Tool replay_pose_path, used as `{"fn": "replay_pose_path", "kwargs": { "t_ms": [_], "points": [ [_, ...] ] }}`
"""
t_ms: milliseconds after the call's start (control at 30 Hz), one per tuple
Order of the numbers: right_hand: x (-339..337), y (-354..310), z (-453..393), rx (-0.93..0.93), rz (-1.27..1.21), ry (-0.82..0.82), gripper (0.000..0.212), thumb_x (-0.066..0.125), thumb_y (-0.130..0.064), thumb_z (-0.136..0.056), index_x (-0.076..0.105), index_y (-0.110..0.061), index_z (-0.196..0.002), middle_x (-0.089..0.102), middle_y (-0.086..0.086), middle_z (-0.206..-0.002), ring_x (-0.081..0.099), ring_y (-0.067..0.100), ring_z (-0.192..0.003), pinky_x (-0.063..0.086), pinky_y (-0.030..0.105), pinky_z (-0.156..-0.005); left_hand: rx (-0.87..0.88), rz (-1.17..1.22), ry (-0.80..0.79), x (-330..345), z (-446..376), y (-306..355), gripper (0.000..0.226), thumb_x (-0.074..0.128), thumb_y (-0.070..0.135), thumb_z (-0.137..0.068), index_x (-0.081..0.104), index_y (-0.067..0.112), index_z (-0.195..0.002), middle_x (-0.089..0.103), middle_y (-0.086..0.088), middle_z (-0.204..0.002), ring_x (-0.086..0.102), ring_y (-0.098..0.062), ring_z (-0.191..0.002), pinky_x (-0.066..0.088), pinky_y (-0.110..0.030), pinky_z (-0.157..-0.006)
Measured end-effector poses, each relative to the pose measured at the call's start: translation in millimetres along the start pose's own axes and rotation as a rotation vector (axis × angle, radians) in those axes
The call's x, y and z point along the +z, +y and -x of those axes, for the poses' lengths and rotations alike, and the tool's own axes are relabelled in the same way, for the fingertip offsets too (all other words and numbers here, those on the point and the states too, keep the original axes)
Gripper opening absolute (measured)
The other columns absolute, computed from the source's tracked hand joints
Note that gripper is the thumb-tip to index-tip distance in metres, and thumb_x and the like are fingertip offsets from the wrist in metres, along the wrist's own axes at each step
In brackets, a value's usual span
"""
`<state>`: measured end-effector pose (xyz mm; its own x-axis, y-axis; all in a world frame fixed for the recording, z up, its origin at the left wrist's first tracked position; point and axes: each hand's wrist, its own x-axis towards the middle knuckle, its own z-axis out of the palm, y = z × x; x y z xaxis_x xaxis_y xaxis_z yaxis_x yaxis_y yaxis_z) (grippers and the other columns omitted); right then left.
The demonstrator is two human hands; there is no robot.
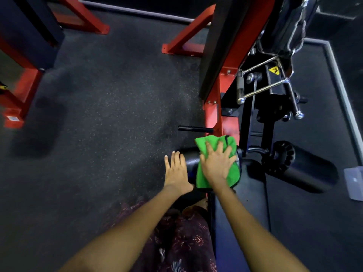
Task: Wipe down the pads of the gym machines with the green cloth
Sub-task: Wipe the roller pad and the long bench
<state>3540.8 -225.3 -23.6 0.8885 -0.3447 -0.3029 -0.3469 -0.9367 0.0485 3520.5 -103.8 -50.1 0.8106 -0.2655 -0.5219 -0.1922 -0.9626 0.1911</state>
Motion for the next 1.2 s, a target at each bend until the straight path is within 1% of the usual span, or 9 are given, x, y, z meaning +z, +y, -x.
{"fn": "replay_pose_path", "kwargs": {
  "t_ms": [100, 200, 300, 467, 667, 767, 933, 1067, 1200],
  "points": [
    [14, -28, 29, -0.179, -0.017, -0.030, 0.058, 0.045, -0.048, -0.093, 0.029, -0.035, -0.147, 0.029, 0.007, -0.151, 0.024, 0.037, -0.135, 0.026, 0.053, -0.104, 0.060, 0.039, 0.020, -18, -17, -15, 0.079, 0.058, 0.034, -0.082, 0.016, 0.001, -0.140, 0.023, -0.015, -0.143, 0.017, -0.029, -0.140, 0.000, -0.052, -0.118],
    [9, -13, 19, -0.253, 0.029, -0.043, 0.057, 0.043, -0.052, -0.093, 0.028, -0.039, -0.146, 0.030, 0.005, -0.151, 0.025, 0.035, -0.135, 0.027, 0.051, -0.103, 0.127, 0.045, -0.138, -26, -35, -32, 0.113, 0.077, 0.052, -0.066, 0.011, 0.001, -0.144, 0.018, -0.013, -0.146, 0.015, -0.028, -0.141, 0.000, -0.055, -0.116],
    [-3, 24, -8, -0.121, 0.042, -0.027, 0.056, 0.042, -0.053, -0.094, 0.030, -0.039, -0.146, 0.030, 0.005, -0.150, 0.023, 0.035, -0.136, 0.026, 0.051, -0.104, 0.130, 0.012, -0.277, -26, -41, -34, 0.143, 0.078, 0.063, -0.058, -0.014, 0.003, -0.149, -0.013, -0.008, -0.159, -0.010, -0.022, -0.147, -0.012, -0.053, -0.113],
    [-9, 23, -16, 0.058, 0.041, -0.010, 0.055, 0.045, -0.049, -0.093, 0.035, -0.035, -0.145, 0.030, 0.010, -0.148, 0.027, 0.037, -0.130, 0.027, 0.051, -0.102, 0.102, -0.076, -0.255, -24, -32, -24, 0.140, 0.078, 0.061, -0.061, -0.015, 0.001, -0.148, -0.010, -0.011, -0.159, -0.009, -0.024, -0.147, -0.010, -0.050, -0.114],
    [13, -25, 36, -0.195, 0.002, -0.071, 0.057, 0.041, -0.046, -0.095, 0.025, -0.036, -0.148, 0.025, 0.009, -0.152, 0.023, 0.038, -0.135, 0.027, 0.052, -0.102, -0.001, -0.249, -0.054, 12, 5, 2, 0.085, 0.044, 0.027, -0.095, -0.016, -0.005, -0.145, -0.018, -0.022, -0.155, -0.018, -0.036, -0.143, -0.010, -0.052, -0.114],
    [10, 2, 20, -0.212, 0.055, -0.038, 0.056, 0.042, -0.049, -0.094, 0.027, -0.038, -0.147, 0.028, 0.007, -0.151, 0.026, 0.037, -0.133, 0.030, 0.048, -0.099, 0.012, -0.106, -0.004, 19, 4, -1, 0.101, 0.056, 0.036, -0.087, -0.016, -0.003, -0.146, -0.018, -0.019, -0.156, -0.019, -0.033, -0.144, -0.016, -0.049, -0.112],
    [-3, 38, -18, 0.041, 0.007, -0.002, 0.054, 0.045, -0.049, -0.093, 0.035, -0.036, -0.145, 0.031, 0.009, -0.146, 0.028, 0.036, -0.128, 0.029, 0.050, -0.101, 0.086, 0.065, 0.064, 8, 0, -12, 0.107, 0.061, 0.058, -0.080, 0.002, 0.002, -0.150, 0.003, -0.011, -0.158, -0.004, -0.026, -0.147, -0.011, -0.045, -0.116],
    [3, 4, -8, -0.004, 0.026, -0.034, 0.055, 0.042, -0.049, -0.094, 0.033, -0.034, -0.146, 0.029, 0.010, -0.148, 0.024, 0.037, -0.133, 0.026, 0.052, -0.104, 0.045, 0.565, 0.087, -5, -17, -28, 0.103, 0.084, 0.039, -0.065, 0.024, 0.008, -0.143, 0.032, -0.006, -0.138, 0.037, -0.023, -0.130, 0.029, -0.034, -0.110],
    [13, -48, 16, -0.237, 0.010, -0.063, 0.053, 0.043, -0.047, -0.094, 0.034, -0.033, -0.145, 0.033, 0.009, -0.145, 0.025, 0.036, -0.132, 0.024, 0.053, -0.104, -0.113, 0.732, -0.029, 3, -17, -45, 0.109, 0.082, 0.026, -0.070, 0.009, 0.006, -0.149, 0.017, -0.010, -0.153, 0.028, -0.028, -0.139, 0.029, -0.037, -0.111]
  ]
}}
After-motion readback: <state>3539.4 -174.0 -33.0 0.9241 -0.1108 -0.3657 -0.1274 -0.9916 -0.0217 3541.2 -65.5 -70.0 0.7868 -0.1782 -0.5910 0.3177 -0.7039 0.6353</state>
